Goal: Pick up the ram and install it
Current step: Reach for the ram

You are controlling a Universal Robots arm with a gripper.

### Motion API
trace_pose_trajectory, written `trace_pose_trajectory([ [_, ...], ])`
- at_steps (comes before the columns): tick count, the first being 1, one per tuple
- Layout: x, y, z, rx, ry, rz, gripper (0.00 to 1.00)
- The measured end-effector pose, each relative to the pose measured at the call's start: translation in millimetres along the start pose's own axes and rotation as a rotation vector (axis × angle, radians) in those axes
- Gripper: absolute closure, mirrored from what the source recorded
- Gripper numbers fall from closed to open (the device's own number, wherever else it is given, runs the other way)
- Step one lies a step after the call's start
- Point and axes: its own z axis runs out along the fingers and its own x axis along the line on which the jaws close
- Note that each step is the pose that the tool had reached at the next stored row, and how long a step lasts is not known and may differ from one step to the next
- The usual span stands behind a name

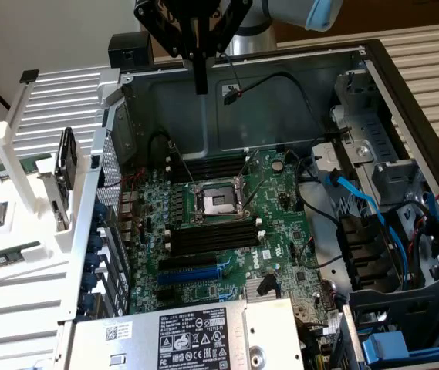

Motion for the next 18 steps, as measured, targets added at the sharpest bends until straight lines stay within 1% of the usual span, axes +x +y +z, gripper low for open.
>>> trace_pose_trajectory([
  [2, 0.0, 0.0, 0.0, 0.0, 0.0, 0.0, 0.9],
  [4, 6.8, -0.4, -0.2, 0.0003, 0.0, 0.0, 0.9],
  [11, 37.3, -2.5, -0.8, -0.0002, -0.0037, 0.0, 0.9],
  [12, 50.9, -3.5, -1.2, -0.0003, -0.0059, 0.0, 0.9],
  [13, 55.5, -3.8, -1.2, -0.0004, -0.0066, 0.0, 0.9],
  [14, 64.8, -4.5, -1.5, -0.0004, -0.0073, 0.0, 0.9],
  [15, 69.1, -4.8, -1.5, -0.0004, -0.0074, 0.0, 0.9],
  [16, 83.1, -5.8, -1.8, -0.0004, -0.0073, 0.0, 0.9],
  [17, 92.2, -6.4, -2.0, -0.0004, -0.0073, -0.001, 0.9],
  [18, 96.6, -6.7, -2.1, -0.0004, -0.0073, -0.001, 0.9],
])
